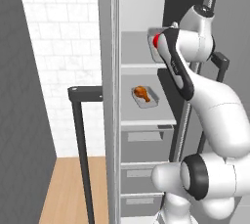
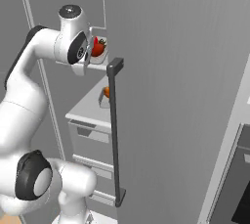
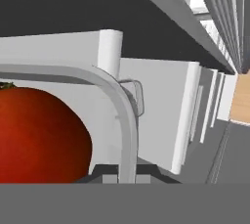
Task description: Take the meat container that has the chicken drumstick and place it on the second highest rack of the freezer. Then take the vegetable container that has the tomatos and place it on the highest rack of the freezer.
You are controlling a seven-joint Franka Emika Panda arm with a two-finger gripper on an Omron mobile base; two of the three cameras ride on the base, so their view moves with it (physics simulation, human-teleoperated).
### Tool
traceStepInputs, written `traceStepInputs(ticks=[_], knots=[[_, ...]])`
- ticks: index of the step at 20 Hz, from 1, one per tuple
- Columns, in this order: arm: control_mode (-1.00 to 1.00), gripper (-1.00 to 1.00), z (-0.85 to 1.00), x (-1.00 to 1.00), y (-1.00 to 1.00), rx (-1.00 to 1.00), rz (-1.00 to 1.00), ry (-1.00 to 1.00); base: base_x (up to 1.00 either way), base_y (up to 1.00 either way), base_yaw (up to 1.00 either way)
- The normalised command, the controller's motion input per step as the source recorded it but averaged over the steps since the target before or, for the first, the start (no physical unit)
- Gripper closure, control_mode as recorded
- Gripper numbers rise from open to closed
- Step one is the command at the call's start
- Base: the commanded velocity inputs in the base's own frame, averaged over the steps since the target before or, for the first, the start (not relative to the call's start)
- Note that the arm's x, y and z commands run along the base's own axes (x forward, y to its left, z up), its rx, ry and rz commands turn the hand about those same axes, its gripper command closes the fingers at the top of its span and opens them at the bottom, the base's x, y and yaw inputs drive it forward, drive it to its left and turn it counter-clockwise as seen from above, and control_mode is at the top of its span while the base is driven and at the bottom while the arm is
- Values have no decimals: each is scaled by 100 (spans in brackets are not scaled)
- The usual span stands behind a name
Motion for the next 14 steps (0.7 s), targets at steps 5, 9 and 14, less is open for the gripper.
traceStepInputs(ticks=[5, 9, 14], knots=[[-100, 100, -8, 72, 0, 0, 0, 0, 0, 0, 0], [-100, 100, -29, 56, 0, 0, 0, 0, 0, 0, 0], [-100, 100, -18, 54, 0, 0, 0, -2, 0, 0, 0]])
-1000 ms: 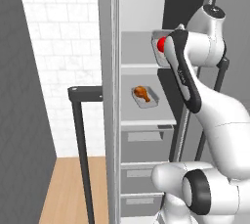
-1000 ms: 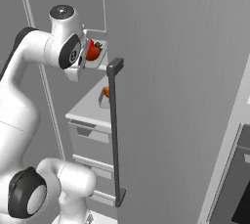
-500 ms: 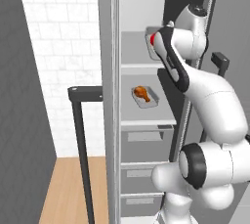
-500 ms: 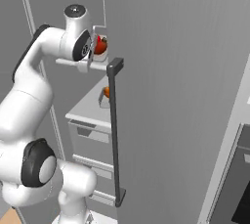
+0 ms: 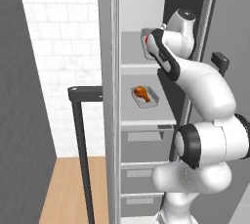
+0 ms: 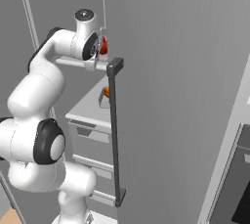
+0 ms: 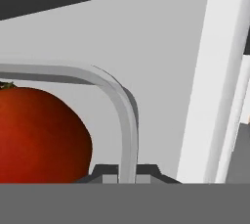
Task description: Take the meat container that has the chicken drumstick and place it on the second highest rack of the freezer. Then take the vegetable container that has the tomatos and place it on the highest rack of the freezer.
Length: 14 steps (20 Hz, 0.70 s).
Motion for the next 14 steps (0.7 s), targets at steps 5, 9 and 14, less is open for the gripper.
traceStepInputs(ticks=[5, 9, 14], knots=[[-100, 100, 0, 68, 0, 0, 0, -5, 0, 0, 0], [-100, 100, 0, 76, -4, 0, 0, 0, 0, 0, 0], [-100, 100, -12, 72, -3, 0, 0, 0, 0, 0, 0]])
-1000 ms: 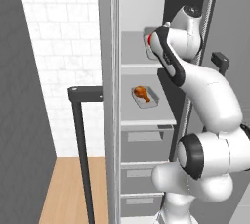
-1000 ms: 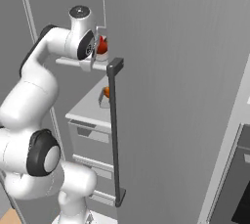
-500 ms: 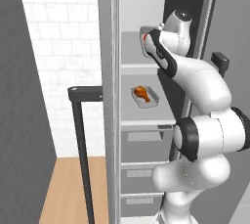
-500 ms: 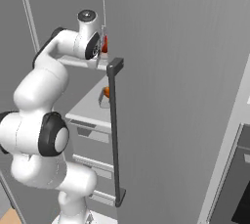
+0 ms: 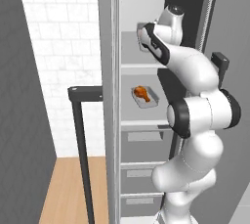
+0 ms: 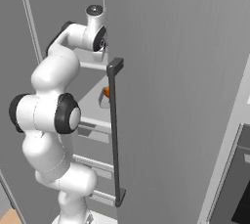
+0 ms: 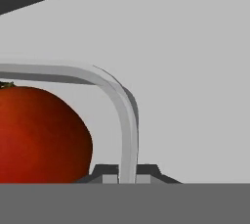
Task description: Take the meat container that has the chicken drumstick and place it on the second highest rack of the freezer. Then take the vegetable container that has the tomatos and place it on the highest rack of the freezer.
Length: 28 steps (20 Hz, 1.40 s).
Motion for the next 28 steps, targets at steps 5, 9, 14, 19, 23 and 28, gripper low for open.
traceStepInputs(ticks=[5, 9, 14, 19, 23, 28], knots=[[-100, 100, -34, 57, 0, 0, 0, -1, 0, 0, 0], [-100, 100, -49, 20, 0, 0, 0, -8, 0, 0, 0], [-100, 100, -3, 0, 0, 0, 0, -3, 0, 0, 0], [-100, -100, 0, 0, 0, 0, 0, 0, 0, 0, 0], [-100, -100, 0, 0, 0, 0, 0, 0, 0, 0, 0], [-100, -100, 0, -12, 0, 0, -1, 0, 0, 0, 0]])
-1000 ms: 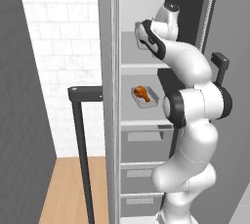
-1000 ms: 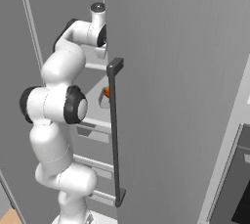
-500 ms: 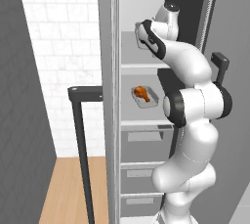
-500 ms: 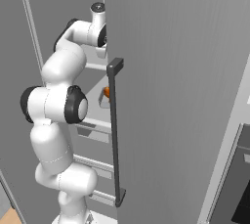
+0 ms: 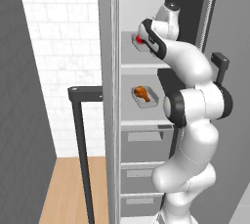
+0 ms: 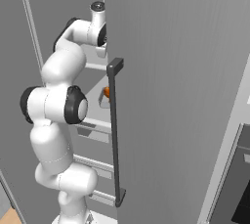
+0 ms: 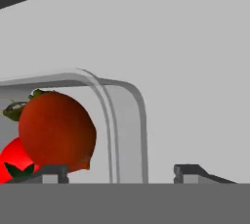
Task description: Take the meat container that has the chicken drumstick and place it on the second highest rack of the freezer. Then take the vegetable container that has the tomatos and place it on the highest rack of the freezer.
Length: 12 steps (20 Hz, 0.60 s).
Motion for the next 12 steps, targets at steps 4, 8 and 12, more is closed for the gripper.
traceStepInputs(ticks=[4, 8, 12], knots=[[-100, -100, 0, -53, 0, 0, -2, -10, 0, 0, 0], [-100, -100, 1, -89, 0, 0, -1, -22, 0, 0, 0], [-100, -100, 0, -100, 4, -1, 0, -23, 0, 0, 0]])
